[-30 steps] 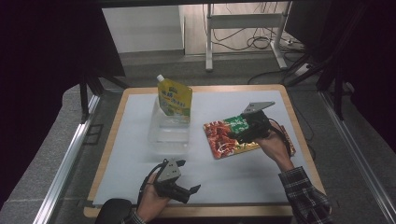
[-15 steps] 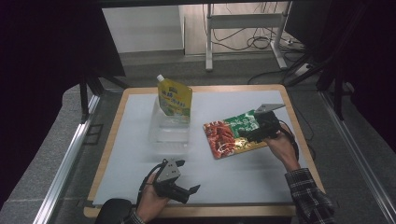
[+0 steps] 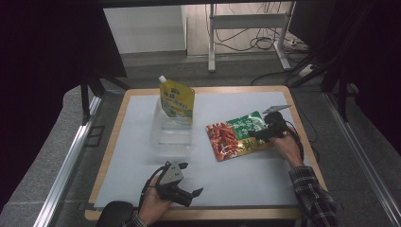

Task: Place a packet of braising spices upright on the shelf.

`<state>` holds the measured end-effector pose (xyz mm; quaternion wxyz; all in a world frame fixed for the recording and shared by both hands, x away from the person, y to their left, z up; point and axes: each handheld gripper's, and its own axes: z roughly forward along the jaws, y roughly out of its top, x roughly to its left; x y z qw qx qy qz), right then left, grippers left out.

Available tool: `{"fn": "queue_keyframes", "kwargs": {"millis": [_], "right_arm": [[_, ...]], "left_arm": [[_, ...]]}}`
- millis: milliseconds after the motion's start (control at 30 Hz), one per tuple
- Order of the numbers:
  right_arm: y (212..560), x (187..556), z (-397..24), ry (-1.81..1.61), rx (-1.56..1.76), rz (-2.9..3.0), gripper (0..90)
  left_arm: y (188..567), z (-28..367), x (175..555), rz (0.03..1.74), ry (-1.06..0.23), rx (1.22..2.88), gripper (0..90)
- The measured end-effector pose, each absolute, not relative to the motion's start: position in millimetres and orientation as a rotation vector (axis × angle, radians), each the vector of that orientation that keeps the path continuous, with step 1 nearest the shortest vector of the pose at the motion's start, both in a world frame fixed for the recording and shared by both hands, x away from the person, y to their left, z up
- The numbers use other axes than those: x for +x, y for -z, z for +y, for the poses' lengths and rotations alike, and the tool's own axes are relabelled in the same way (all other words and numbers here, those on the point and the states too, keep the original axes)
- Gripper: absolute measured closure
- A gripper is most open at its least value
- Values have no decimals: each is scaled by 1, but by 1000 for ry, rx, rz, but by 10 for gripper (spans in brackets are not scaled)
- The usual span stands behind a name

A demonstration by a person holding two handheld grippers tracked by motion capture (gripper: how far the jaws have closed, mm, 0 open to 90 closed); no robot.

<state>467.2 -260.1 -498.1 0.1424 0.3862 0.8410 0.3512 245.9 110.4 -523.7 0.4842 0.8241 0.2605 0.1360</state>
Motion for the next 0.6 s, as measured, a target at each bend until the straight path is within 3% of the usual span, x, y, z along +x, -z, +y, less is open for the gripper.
{"fn": "queue_keyframes", "kwargs": {"millis": [600], "right_arm": [[511, 489, -261, -933, 1300, 2434, 2]], "left_arm": [[524, 109, 246, 631, -333, 2014, 4]]}}
